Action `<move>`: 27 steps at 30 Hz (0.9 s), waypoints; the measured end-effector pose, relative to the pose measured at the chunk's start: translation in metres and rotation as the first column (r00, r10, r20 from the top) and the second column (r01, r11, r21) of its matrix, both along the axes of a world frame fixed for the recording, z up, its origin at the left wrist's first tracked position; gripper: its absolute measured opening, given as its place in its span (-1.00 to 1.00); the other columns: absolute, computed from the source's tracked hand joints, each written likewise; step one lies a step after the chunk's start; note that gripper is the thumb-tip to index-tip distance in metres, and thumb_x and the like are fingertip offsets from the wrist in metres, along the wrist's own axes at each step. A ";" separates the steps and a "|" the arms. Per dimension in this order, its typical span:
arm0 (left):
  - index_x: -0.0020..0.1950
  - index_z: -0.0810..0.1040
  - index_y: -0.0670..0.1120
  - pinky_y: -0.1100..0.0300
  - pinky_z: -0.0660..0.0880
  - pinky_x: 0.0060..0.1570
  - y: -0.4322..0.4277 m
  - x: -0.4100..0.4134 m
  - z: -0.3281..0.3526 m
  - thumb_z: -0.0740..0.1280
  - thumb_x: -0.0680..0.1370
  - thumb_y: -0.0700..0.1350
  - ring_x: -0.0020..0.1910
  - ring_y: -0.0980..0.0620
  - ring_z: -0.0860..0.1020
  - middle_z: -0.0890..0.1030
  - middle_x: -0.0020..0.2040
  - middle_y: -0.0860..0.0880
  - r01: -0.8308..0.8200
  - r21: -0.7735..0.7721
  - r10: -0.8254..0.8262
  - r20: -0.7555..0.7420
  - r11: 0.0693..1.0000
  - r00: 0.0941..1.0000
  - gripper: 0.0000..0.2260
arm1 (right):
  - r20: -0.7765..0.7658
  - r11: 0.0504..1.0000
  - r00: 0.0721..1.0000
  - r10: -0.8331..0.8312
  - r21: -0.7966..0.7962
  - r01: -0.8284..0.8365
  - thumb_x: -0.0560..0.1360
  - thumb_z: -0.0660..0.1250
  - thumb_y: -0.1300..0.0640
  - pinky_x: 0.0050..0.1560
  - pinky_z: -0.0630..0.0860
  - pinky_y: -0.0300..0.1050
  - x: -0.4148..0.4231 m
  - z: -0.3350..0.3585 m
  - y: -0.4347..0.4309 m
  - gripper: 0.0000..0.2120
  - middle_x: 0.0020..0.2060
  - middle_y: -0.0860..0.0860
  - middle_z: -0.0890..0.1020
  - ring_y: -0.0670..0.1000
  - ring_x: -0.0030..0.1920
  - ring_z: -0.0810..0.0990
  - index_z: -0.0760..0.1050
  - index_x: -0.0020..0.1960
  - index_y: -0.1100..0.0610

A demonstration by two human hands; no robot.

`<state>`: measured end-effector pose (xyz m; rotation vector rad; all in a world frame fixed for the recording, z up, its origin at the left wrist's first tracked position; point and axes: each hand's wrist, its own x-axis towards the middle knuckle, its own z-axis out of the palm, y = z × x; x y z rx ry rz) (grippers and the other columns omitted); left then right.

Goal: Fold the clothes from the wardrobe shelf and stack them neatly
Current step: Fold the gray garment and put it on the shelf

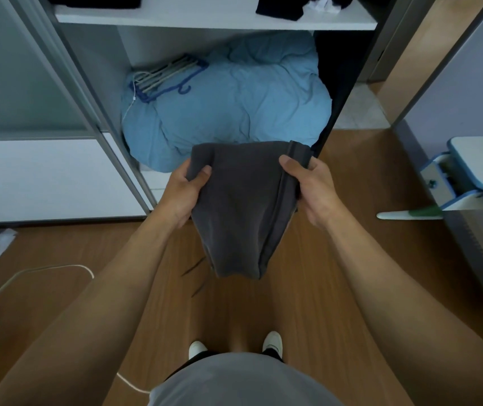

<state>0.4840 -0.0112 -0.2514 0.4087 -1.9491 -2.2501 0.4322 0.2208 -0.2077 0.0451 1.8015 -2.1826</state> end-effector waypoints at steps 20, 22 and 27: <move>0.16 0.63 -0.09 0.13 0.61 0.08 0.001 0.012 0.027 0.32 0.64 -0.19 0.05 0.02 0.68 0.74 0.01 -0.02 -0.193 0.145 0.189 0.040 0.970 0.981 -0.86 | 0.161 0.980 0.968 0.191 0.030 -0.199 0.38 0.51 0.35 0.02 0.62 -0.18 0.030 -0.081 -0.012 -0.59 0.06 0.01 0.73 0.06 0.16 0.67 0.59 0.18 0.08; 0.13 0.63 -0.09 0.15 0.61 0.06 -0.010 0.013 0.031 0.33 0.63 -0.19 0.01 0.04 0.68 0.73 -0.03 0.00 -0.212 0.059 0.209 0.042 0.976 0.977 -0.88 | 0.236 0.952 0.923 0.304 -0.119 -0.283 0.32 0.41 0.40 0.03 0.64 -0.10 0.030 -0.067 -0.013 -0.62 0.05 0.06 0.73 0.09 0.11 0.69 0.67 0.09 0.13; 0.17 0.63 -0.14 0.12 0.60 0.05 -0.031 0.013 0.030 0.40 0.60 -0.12 0.06 -0.02 0.69 0.73 0.05 -0.10 -0.146 0.188 0.131 0.090 0.971 0.987 -0.82 | 0.362 0.908 0.861 0.356 -0.352 -0.228 0.36 0.30 0.30 0.11 0.59 0.03 0.031 -0.038 -0.023 -0.70 0.08 0.16 0.71 0.13 0.04 0.71 0.73 -0.01 0.23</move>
